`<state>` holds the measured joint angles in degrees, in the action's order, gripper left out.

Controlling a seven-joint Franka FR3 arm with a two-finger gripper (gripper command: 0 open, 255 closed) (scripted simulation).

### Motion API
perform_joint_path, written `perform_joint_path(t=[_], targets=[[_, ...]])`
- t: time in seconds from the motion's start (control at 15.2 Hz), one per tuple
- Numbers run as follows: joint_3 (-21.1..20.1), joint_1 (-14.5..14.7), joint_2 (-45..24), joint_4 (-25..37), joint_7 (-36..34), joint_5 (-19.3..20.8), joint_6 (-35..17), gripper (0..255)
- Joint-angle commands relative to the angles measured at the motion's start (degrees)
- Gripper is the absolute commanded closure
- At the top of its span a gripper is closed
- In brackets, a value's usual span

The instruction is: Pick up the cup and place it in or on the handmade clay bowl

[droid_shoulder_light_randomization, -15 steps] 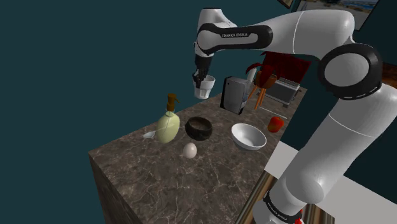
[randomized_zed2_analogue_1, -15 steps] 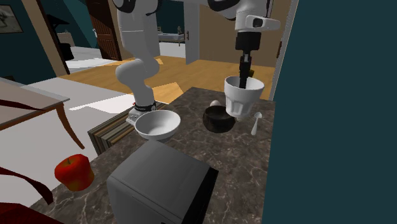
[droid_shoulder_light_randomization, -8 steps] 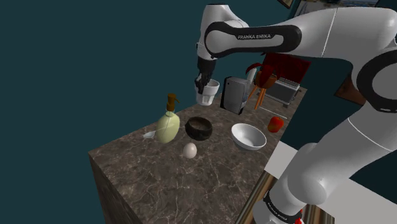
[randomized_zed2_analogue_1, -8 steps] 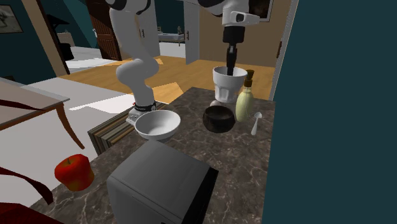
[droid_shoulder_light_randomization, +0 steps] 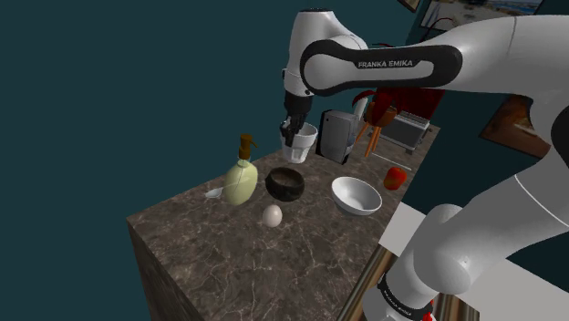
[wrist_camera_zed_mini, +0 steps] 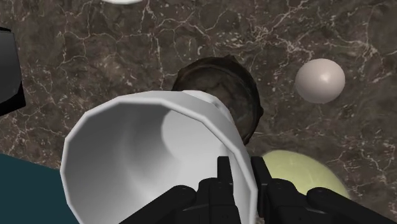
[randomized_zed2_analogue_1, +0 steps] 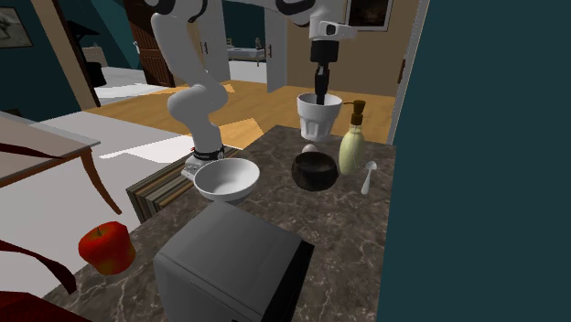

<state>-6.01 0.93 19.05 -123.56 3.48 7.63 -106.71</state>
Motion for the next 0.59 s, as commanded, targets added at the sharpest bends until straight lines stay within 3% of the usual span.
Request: perform_joint_path(t=[0.0,0.53], targets=[[-0.03,0.02,0.01,-1.45,-0.26,0.06,-1.46,255],[-0.10,-0.04,-0.92,-6.75,-1.25,0.47,-7.62,255]])
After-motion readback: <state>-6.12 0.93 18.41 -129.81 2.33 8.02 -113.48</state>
